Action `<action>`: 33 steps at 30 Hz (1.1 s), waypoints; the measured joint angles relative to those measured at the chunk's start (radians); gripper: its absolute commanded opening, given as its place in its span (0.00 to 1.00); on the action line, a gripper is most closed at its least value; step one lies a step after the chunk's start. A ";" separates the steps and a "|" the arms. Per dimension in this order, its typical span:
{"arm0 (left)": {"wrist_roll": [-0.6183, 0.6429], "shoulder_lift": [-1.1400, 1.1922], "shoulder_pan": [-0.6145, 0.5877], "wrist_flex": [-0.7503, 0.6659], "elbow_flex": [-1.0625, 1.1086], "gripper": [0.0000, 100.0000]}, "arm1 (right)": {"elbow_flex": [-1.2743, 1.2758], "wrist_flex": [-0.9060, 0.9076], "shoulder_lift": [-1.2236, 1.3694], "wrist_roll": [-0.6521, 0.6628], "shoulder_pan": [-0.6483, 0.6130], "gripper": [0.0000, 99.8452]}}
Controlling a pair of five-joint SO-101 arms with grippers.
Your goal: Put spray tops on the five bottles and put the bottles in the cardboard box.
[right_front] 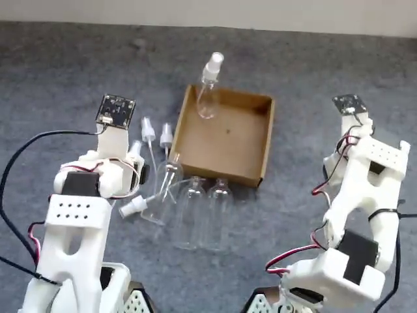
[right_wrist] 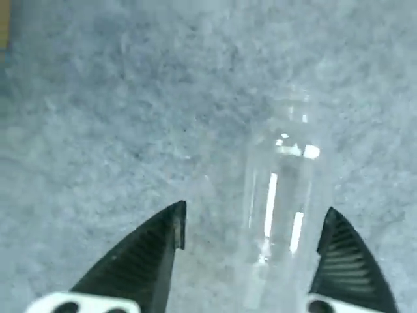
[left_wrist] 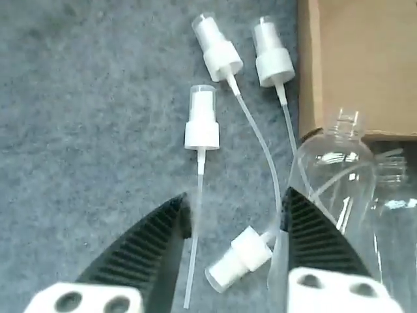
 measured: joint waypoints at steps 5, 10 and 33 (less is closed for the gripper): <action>0.000 0.002 0.000 0.000 0.041 0.18 | -0.160 0.068 0.157 -0.011 0.005 0.27; 0.000 0.002 0.003 -0.026 0.069 0.18 | -0.423 0.241 0.348 0.029 0.026 0.27; 0.000 0.002 -0.041 -0.035 0.071 0.18 | -0.598 0.298 0.551 0.051 0.029 0.01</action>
